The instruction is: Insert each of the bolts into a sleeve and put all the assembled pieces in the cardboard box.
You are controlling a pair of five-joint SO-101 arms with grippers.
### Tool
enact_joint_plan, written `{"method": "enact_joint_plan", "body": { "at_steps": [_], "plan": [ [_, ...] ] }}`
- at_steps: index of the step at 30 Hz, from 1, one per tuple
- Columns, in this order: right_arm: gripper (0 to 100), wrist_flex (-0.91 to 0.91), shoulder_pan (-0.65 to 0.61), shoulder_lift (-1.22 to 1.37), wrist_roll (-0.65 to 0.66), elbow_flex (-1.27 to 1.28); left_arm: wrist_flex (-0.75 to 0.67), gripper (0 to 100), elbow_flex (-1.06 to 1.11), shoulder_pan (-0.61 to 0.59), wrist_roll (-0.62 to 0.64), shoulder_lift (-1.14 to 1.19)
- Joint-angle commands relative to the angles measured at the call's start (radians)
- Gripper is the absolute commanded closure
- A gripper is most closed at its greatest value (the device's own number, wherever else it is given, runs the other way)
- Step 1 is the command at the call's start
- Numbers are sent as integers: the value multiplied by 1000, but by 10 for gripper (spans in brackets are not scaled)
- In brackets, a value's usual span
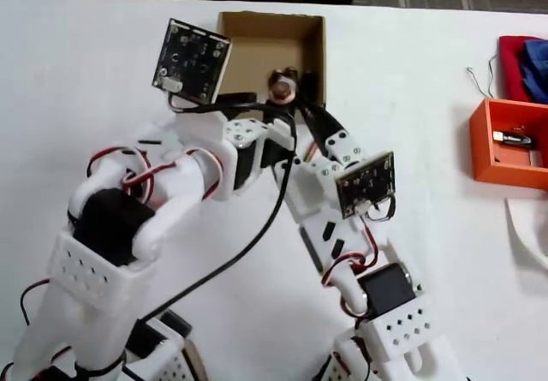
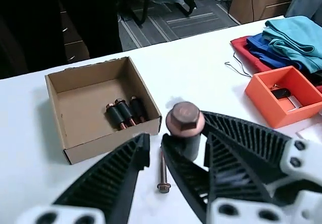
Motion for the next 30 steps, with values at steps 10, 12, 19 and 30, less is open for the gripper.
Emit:
{"method": "enact_joint_plan", "body": {
  "at_steps": [10, 12, 19, 30],
  "plan": [
    [978, 140, 4, -5, 2, -66, 25, 805, -236, -279, 5, -54],
    [978, 251, 5, 27, 2, -153, 69, 805, -226, -362, 5, -54],
    [978, 544, 113, 486, -86, -690, 209, 805, -48, -640, -169, -54],
    [978, 837, 166, 1300, -141, -1646, 173, 805, 374, -887, -358, -54]
  ]
}}
